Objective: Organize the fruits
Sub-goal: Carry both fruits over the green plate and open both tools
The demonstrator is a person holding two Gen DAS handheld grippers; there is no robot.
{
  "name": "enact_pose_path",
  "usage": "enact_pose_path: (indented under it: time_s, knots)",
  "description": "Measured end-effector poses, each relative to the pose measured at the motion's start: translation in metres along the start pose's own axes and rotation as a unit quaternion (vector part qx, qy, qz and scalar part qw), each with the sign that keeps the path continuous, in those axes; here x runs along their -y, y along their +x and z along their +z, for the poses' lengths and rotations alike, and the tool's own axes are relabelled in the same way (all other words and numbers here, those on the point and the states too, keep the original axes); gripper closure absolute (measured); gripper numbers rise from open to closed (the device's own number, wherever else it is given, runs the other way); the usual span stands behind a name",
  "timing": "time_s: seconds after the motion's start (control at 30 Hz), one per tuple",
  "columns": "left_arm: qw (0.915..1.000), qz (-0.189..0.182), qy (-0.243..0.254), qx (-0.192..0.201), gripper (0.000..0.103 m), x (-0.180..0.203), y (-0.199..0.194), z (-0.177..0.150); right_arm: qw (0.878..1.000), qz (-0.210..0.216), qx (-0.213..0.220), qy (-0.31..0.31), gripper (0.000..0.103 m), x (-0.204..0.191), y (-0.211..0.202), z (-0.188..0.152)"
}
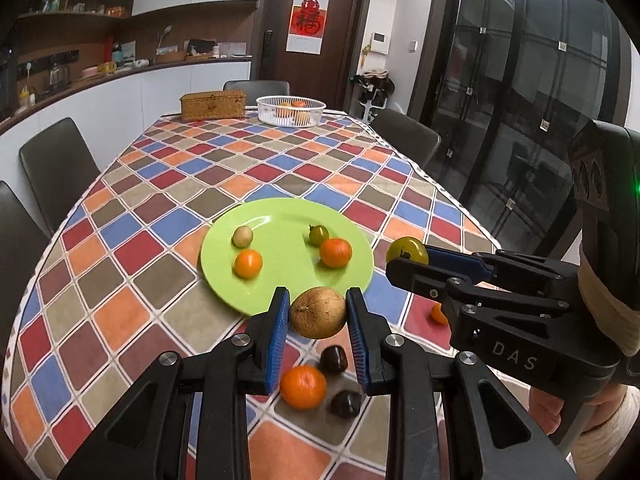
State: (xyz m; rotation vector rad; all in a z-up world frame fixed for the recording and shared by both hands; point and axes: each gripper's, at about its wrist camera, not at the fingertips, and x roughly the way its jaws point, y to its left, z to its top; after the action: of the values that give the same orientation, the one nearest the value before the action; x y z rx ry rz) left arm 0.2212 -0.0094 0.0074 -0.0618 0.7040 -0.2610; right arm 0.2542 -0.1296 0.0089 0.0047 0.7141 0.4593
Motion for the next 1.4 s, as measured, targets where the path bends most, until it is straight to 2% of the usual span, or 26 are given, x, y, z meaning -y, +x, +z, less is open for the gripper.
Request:
enact_pose_path:
  time_s: [0.63, 1.2, 1.4]
  knots:
    - [1.0000, 0.006, 0.006, 0.002, 0.074, -0.031, 0.061, 0.049, 1.000, -0.009, -0.012, 0.000, 0.076, 0.020, 0.058, 0.045]
    - [0.9981, -0.004, -0.018, -0.059, 0.074, -0.066, 0.146, 0.061, 0.997, -0.015, -0.069, 0.011, 0.075, 0.046, 0.128, 0.052]
    - [0.9968, -0.006, -0.020, -0.077, 0.074, -0.070, 0.164, 0.060, 0.996, -0.013, -0.085, 0.015, 0.075, 0.052, 0.143, 0.049]
